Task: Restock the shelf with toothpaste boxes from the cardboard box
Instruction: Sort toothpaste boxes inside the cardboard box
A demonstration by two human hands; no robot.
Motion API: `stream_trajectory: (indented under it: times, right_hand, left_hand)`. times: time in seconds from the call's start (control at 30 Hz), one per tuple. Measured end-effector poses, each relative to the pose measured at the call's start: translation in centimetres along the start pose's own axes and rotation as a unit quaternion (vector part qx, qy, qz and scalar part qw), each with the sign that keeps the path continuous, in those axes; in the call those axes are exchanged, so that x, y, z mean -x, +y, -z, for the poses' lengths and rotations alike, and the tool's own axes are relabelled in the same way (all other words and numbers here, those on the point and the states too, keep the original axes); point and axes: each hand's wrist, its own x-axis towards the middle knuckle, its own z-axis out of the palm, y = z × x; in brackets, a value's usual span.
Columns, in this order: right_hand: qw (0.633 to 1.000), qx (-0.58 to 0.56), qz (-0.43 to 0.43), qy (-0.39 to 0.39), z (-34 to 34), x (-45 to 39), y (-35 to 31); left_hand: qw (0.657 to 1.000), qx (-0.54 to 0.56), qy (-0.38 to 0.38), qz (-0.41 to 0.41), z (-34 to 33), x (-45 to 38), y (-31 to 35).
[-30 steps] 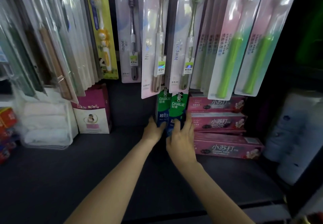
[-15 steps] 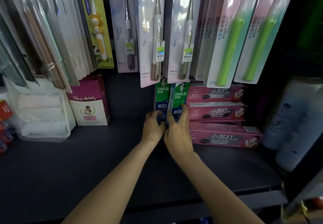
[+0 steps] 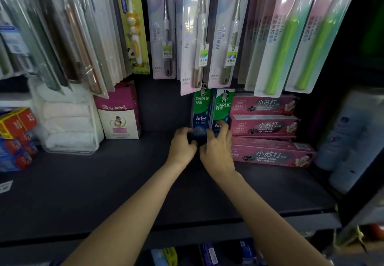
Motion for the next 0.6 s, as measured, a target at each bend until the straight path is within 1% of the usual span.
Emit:
stream_trajectory:
  times: [0.1, 0.2, 0.27, 0.3, 0.37, 0.47, 0.6]
  right_hand:
    - [0.999, -0.021, 0.033, 0.006, 1.0, 1.4, -0.3]
    - [0.996, -0.048, 0.080, 0.011, 2.1, 4.5, -0.7]
    - [0.994, -0.042, 0.101, 0.005, 2.5, 6.1, -0.8]
    - [0.995, -0.028, 0.099, 0.005, 2.7, 6.1, -0.7]
    - [0.998, -0.004, 0.061, 0.001, 3.2, 4.9, -0.5]
    - [1.000, 0.015, 0.001, -0.025, 3.9, 2.2, -0.2]
    - [0.998, 0.027, -0.026, -0.042, 3.9, 1.1, -0.2]
  left_hand:
    - [0.999, 0.028, 0.017, -0.005, 0.5, 2.1, 0.3]
    - [0.999, 0.038, 0.001, -0.032, 1.2, 5.1, 0.3]
    - [0.998, 0.022, -0.010, -0.055, 1.5, 6.7, 0.4]
    - [0.998, 0.014, -0.013, -0.065, 1.7, 7.1, 0.5]
    - [0.997, 0.009, -0.015, -0.072, 2.1, 7.4, 1.1]
    - [0.999, 0.013, -0.010, -0.044, 2.8, 7.4, 1.6]
    - [1.000, -0.005, -0.010, -0.013, 3.8, 8.1, 1.1]
